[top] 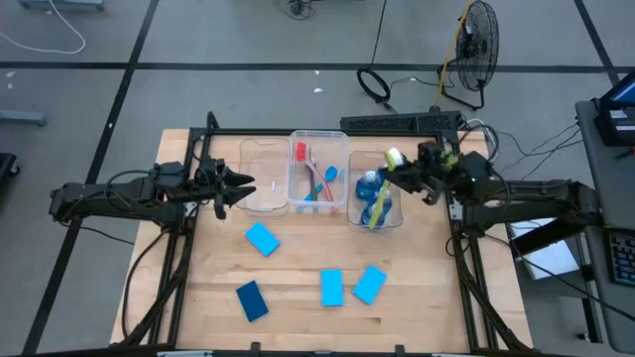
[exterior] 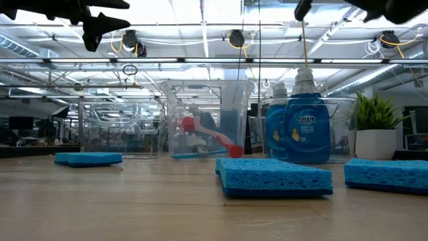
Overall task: Pick & Place Kitchen Sink Supplies
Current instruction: Put the green dish brush into the white transparent bin
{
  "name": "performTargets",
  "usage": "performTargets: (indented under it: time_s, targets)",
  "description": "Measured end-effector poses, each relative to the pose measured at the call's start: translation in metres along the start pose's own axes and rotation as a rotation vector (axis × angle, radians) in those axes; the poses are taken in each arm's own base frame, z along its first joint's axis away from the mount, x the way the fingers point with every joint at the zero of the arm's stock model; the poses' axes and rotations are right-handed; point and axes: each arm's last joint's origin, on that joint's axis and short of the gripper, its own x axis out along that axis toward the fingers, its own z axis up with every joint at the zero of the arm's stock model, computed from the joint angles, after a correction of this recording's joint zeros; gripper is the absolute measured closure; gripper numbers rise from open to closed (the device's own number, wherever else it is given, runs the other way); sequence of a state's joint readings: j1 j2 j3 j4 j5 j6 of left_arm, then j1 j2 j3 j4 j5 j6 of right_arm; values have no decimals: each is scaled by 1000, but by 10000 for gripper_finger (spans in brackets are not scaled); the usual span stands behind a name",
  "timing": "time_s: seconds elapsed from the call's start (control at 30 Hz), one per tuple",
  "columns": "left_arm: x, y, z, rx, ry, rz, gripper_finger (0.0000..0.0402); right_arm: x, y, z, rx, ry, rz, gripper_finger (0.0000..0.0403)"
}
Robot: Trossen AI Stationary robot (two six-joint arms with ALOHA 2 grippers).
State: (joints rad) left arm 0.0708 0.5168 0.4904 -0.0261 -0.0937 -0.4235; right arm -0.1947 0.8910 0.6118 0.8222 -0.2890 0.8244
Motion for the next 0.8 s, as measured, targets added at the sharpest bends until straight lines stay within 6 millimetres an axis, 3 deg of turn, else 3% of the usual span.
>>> performTargets:
  time_s: [0.23, 0.47, 0.8]
  targets:
    - [0, 0, 0, 54, 5, -10, 215, 35, -7, 11, -65, 153, -159, 368]
    - [0, 0, -1, 83, 9, -14, 215, 61, -23, 24, -114, 166, -241, 369]
    - [0, 1, -4, 86, 46, 1, 215, 98, -68, 30, -122, 175, -353, 368]
